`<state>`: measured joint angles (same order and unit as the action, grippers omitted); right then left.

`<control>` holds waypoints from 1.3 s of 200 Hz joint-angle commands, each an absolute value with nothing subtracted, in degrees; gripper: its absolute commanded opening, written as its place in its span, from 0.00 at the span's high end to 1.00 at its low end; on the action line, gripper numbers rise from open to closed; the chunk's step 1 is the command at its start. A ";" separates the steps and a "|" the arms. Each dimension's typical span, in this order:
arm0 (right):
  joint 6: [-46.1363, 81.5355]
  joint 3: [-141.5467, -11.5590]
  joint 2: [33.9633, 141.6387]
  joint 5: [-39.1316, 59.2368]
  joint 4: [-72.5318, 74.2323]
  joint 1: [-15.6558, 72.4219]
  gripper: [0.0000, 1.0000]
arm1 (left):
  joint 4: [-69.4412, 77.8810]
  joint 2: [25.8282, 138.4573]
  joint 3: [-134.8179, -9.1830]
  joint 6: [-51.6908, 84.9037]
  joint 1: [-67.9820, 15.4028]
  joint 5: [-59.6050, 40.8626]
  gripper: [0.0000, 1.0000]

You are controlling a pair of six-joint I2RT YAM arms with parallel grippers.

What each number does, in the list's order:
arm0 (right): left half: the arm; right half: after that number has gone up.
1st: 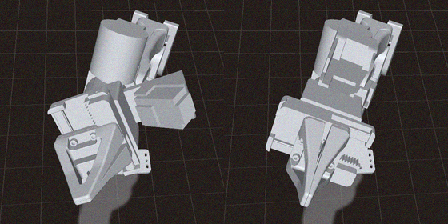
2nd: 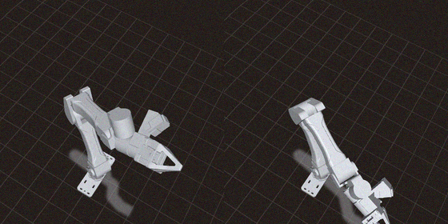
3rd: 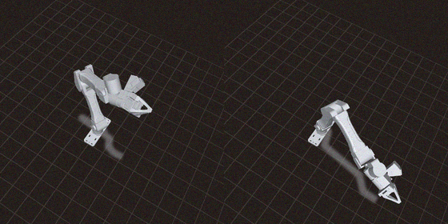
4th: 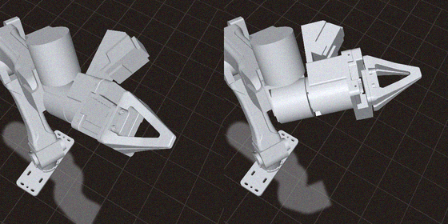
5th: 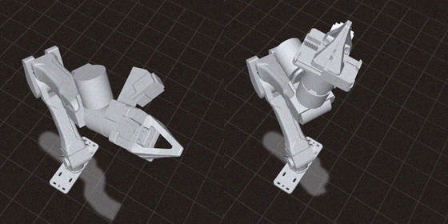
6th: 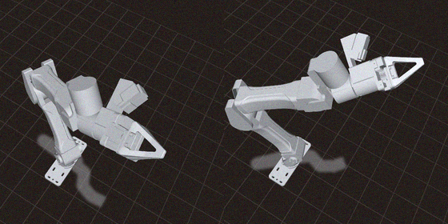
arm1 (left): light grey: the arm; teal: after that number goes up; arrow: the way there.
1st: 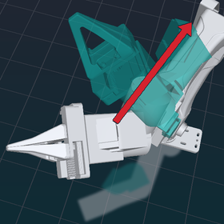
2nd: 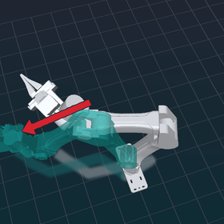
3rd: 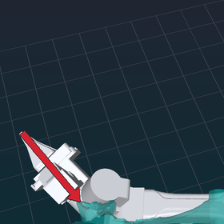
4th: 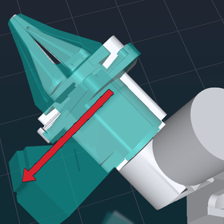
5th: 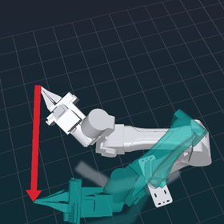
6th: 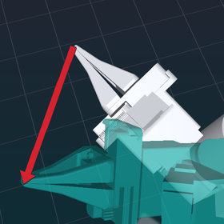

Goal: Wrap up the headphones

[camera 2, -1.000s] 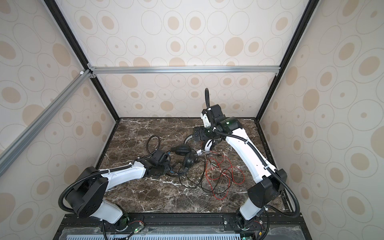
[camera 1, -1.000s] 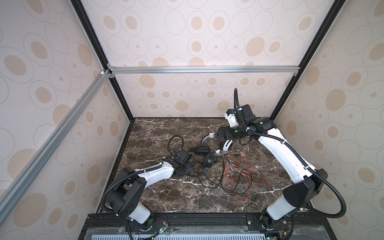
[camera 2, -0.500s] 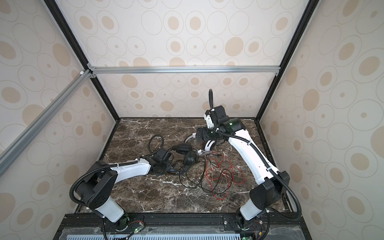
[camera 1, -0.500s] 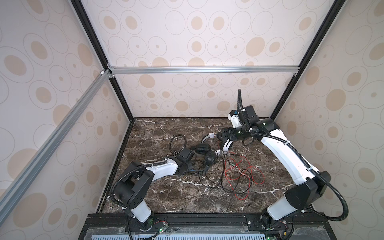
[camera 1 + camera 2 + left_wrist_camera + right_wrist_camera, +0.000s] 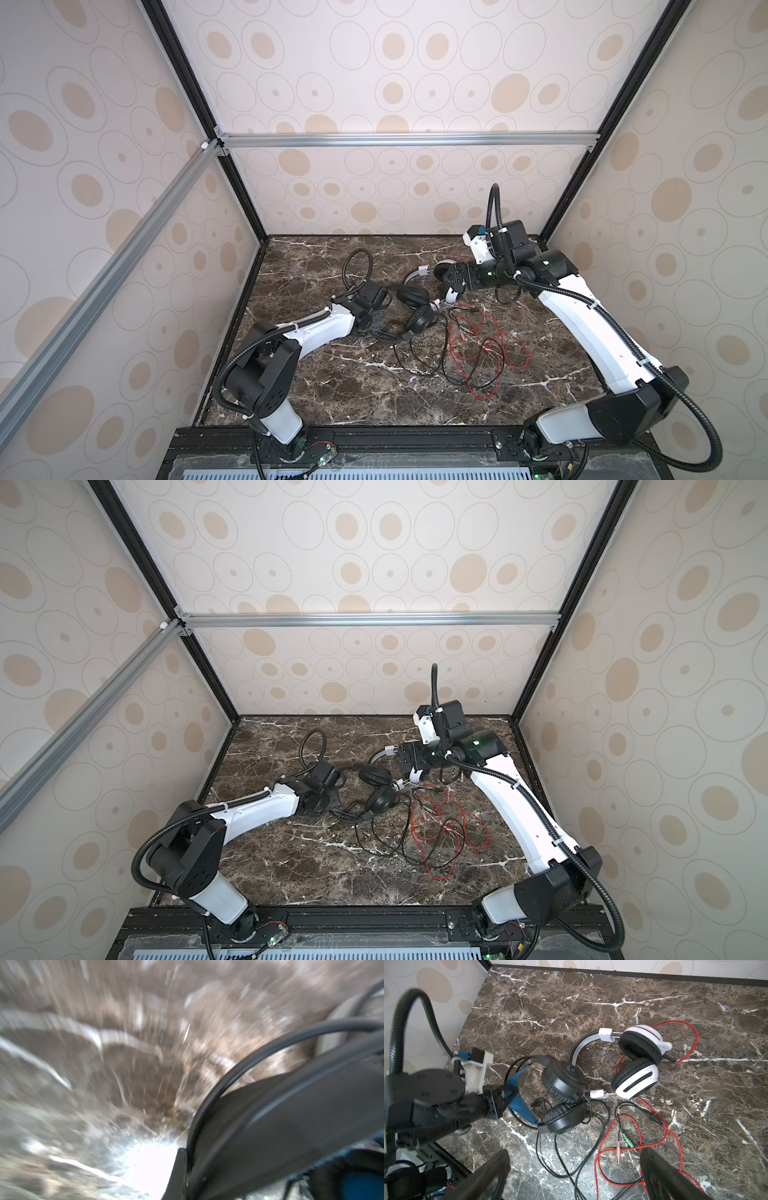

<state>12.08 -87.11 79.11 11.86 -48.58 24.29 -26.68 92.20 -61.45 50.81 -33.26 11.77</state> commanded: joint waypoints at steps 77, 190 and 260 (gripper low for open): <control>13.51 -64.34 61.39 31.51 -13.81 23.87 0.00 | -62.00 92.90 -111.37 13.86 -30.63 16.55 1.00; 18.97 -51.93 65.45 35.80 9.33 23.86 0.00 | -67.69 96.34 -131.39 19.27 -23.40 10.94 1.00; 22.26 -50.86 74.02 39.60 21.69 24.11 0.00 | -62.93 91.24 -129.64 24.58 -21.87 3.37 1.00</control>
